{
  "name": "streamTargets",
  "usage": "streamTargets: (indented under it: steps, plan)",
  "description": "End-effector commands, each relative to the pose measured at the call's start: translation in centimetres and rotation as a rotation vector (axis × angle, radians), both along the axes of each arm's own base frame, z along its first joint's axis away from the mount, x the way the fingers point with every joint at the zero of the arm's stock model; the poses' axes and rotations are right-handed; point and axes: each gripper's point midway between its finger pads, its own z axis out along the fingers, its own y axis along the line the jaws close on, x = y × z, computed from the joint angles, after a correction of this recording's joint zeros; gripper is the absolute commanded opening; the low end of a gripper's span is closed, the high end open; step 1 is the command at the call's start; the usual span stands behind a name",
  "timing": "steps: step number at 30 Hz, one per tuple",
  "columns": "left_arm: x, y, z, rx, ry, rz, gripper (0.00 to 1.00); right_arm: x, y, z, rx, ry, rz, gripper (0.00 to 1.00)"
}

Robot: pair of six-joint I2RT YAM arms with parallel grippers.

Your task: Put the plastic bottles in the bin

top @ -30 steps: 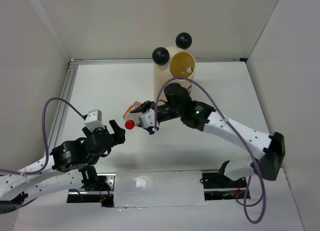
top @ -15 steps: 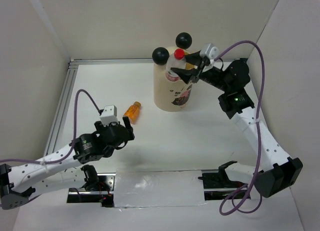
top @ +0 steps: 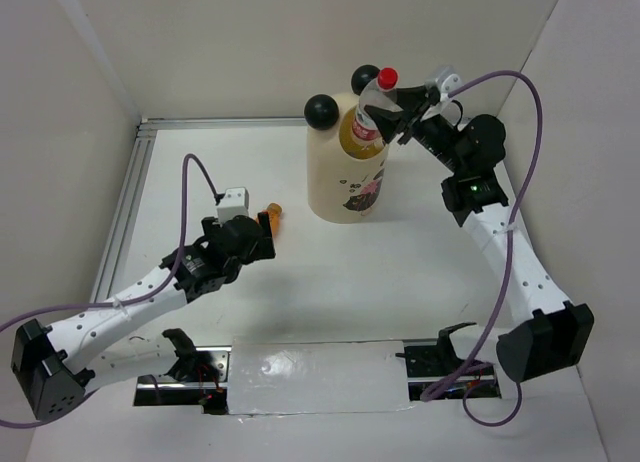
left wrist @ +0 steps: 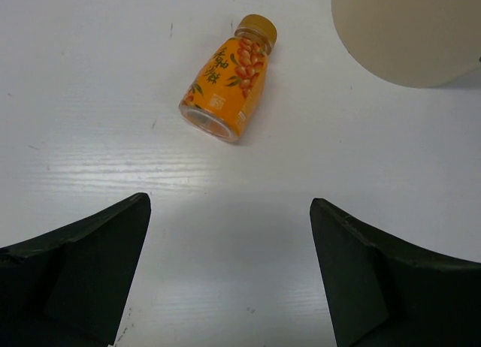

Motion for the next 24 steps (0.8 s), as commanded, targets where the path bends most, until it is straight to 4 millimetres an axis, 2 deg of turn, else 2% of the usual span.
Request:
streamTargets:
  steps: [1, 3, 4, 5, 6, 8, 9, 10, 11, 13, 17, 20, 24]
  plan:
    - [2.4, -0.7, 2.5, -0.019, -0.072, -0.037, 1.00, 2.9, -2.3, -0.1, 0.080, 0.033, -0.070, 0.34]
    - [3.1, -0.6, 2.6, -0.004, -0.079, -0.054, 1.00, 4.5, -3.1, -1.5, 0.076, 0.083, -0.067, 0.34]
    - [3.9, -0.1, 2.2, 0.011, -0.074, -0.038, 1.00, 4.8, -3.3, -1.6, 0.086, 0.084, -0.062, 0.36]
    - [4.6, -0.2, 2.2, 0.025, -0.094, -0.061, 1.00, 5.8, -3.3, -2.6, 0.093, 0.127, -0.043, 0.38]
    - [5.4, 0.2, 2.0, 0.058, -0.098, -0.068, 1.00, 6.4, -2.8, -3.8, 0.086, 0.176, -0.002, 0.45]
    - [6.5, 0.2, 2.2, 0.052, -0.116, -0.072, 1.00, 6.7, -2.7, -4.6, 0.076, 0.199, 0.026, 0.59]
    - [7.5, 0.1, 2.7, 0.071, -0.152, -0.095, 1.00, 6.5, -2.5, -4.6, 0.069, 0.200, 0.042, 0.74]
    - [8.0, 0.1, 2.4, 0.085, -0.152, -0.102, 1.00, 6.6, -2.3, -4.6, 0.064, 0.200, 0.053, 0.81]
    - [8.9, 0.3, 1.6, 0.119, -0.133, -0.124, 1.00, 6.6, -2.3, -4.6, 0.064, 0.200, 0.053, 0.86]
    - [10.4, -0.1, 2.0, 0.137, -0.153, -0.136, 1.00, 6.4, -2.1, -4.7, 0.064, 0.208, 0.070, 0.94]
    - [13.0, -1.3, 0.1, 0.223, -0.106, -0.189, 1.00, 5.6, -2.6, -3.5, 0.065, 0.207, 0.059, 0.97]
    - [14.8, -1.7, -2.5, 0.288, -0.047, -0.184, 1.00, 5.1, -4.3, -2.9, 0.069, 0.210, 0.021, 0.97]
    - [17.0, -0.8, -6.2, 0.352, 0.048, -0.140, 1.00, 3.8, -6.6, -4.2, 0.053, 0.277, -0.026, 0.97]
